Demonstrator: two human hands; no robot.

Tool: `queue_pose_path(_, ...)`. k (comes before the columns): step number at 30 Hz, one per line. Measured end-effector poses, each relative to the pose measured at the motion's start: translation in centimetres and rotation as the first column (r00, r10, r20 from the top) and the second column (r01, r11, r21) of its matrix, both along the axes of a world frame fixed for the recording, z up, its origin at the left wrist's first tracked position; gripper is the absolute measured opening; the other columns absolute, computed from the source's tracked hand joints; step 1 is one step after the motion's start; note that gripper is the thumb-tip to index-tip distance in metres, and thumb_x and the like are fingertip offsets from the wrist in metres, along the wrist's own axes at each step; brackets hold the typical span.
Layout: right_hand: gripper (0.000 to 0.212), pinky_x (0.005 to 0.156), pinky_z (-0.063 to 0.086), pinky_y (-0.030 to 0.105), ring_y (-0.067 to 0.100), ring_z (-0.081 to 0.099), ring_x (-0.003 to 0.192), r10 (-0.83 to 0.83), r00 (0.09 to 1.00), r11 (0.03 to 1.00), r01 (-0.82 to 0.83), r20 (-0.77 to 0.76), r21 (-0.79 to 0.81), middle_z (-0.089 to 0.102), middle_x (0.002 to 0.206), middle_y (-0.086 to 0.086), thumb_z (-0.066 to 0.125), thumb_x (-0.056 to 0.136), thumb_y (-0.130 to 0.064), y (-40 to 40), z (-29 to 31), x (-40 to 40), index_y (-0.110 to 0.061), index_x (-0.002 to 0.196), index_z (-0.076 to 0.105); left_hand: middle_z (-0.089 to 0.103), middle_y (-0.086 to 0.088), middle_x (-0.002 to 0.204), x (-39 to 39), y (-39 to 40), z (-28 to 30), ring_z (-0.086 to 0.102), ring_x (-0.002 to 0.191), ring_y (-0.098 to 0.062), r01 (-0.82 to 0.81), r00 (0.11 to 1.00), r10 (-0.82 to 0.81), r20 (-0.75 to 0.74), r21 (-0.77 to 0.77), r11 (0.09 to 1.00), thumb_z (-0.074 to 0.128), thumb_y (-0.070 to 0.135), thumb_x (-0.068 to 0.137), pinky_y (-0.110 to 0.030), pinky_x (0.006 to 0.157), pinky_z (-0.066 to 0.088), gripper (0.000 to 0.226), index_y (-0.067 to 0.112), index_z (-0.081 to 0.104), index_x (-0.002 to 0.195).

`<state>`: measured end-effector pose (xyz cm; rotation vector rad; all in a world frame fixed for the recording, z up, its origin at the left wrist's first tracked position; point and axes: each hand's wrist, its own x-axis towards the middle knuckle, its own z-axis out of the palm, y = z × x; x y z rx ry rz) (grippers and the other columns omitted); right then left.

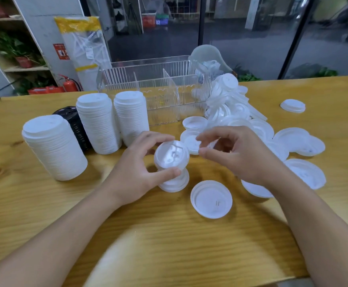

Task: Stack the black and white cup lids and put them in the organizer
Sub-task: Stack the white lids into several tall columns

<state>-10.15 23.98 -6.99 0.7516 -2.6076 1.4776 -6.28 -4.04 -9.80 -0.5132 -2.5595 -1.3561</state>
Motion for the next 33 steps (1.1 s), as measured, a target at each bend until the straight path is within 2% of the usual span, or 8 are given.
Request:
queue_pose_path(3,0.012,0.067,0.053,0.029,0.015,0.061,0.073,0.026,1.0,0.981,-0.028,0.015,0.191,0.077,0.094,-0.012,0.088,0.089,-0.037,0.9,-0.3,0.4,-0.036,0.098,0.081,0.059,0.022,0.139,0.3,-1.3,0.1,0.058,0.138,-0.006,0.021,0.997,-0.014,0.078,-0.097,0.995,0.092,0.045,0.085,-0.038,0.119,0.047,0.061,0.043,0.067,0.141)
queue_pose_path(6,0.013,0.068,0.055,0.03,0.011,0.06,0.072,0.082,0.994,0.96,-0.098,0.072,0.262,0.076,0.094,-0.014,0.09,0.086,-0.043,0.9,-0.5,0.5,-0.04,0.095,0.082,0.061,0.024,0.137,0.2,-1.3,0.2,0.058,0.136,-0.003,0.044,0.993,-0.03,0.114,-0.123,0.991,0.092,0.048,0.085,-0.035,0.118,0.047,0.059,0.044,0.067,0.138)
queue_pose_path(10,0.014,0.066,0.05,0.02,0.005,0.061,0.073,0.139,0.983,0.936,-0.17,0.12,0.308,0.075,0.091,-0.013,0.091,0.085,-0.046,1.1,-0.3,0.5,-0.04,0.095,0.083,0.06,0.024,0.138,0.4,-0.6,-0.1,0.057,0.134,-0.001,0.095,0.991,-0.072,0.115,-0.204,0.974,0.093,0.047,0.085,-0.016,0.11,0.044,0.06,0.044,0.067,0.138)
queue_pose_path(14,0.011,0.074,0.061,0.036,0.008,0.068,0.077,0.181,0.97,0.903,-0.23,0.165,0.364,0.076,0.091,-0.012,0.089,0.088,-0.044,0.9,-0.6,0.7,-0.039,0.096,0.083,0.059,0.026,0.139,0.4,-0.5,0.0,0.056,0.135,0.001,0.103,0.99,-0.076,0.119,-0.242,0.965,0.092,0.048,0.086,-0.008,0.107,0.04,0.061,0.044,0.066,0.141)
queue_pose_path(17,0.007,0.077,0.061,0.038,0.009,0.069,0.08,0.181,0.968,0.9,-0.234,0.173,0.369,0.076,0.093,-0.013,0.087,0.09,-0.039,0.9,-0.8,0.6,-0.04,0.095,0.083,0.058,0.026,0.139,0.5,-0.6,-0.1,0.056,0.135,0.001,0.104,0.99,-0.073,0.125,-0.257,0.961,0.092,0.049,0.085,-0.009,0.108,0.041,0.062,0.044,0.066,0.142)
queue_pose_path(22,0.008,0.073,0.058,0.03,0.008,0.068,0.08,0.193,0.966,0.892,-0.246,0.173,0.38,0.076,0.09,-0.015,0.084,0.094,-0.029,0.8,-0.8,0.5,-0.036,0.09,0.082,0.056,0.027,0.141,0.5,-0.5,-0.1,0.054,0.138,0.001,0.112,0.986,-0.068,0.149,-0.307,0.945,0.09,0.055,0.086,-0.022,0.113,0.044,0.065,0.045,0.064,0.144)
queue_pose_path(28,0.01,0.066,0.054,0.025,0.004,0.063,0.071,0.119,0.987,0.942,-0.147,0.108,0.302,0.073,0.084,-0.012,0.082,0.096,-0.027,1.0,-1.1,0.1,-0.033,0.088,0.08,0.053,0.029,0.144,0.8,-0.3,-0.1,0.049,0.142,-0.001,0.113,0.987,-0.07,0.147,-0.309,0.944,0.09,0.058,0.084,-0.029,0.117,0.044,0.072,0.049,0.059,0.148)
queue_pose_path(33,0.01,0.062,0.048,0.021,0.008,0.062,0.064,0.018,0.995,0.996,-0.026,0.093,0.085,0.076,0.081,-0.005,0.079,0.097,-0.018,0.9,-0.6,-0.2,-0.023,0.088,0.08,0.06,0.019,0.147,1.3,0.9,0.8,0.051,0.148,-0.013,0.073,0.993,-0.085,-0.078,-0.152,0.986,0.098,0.034,0.081,-0.025,0.12,0.038,0.069,0.043,0.067,0.142)
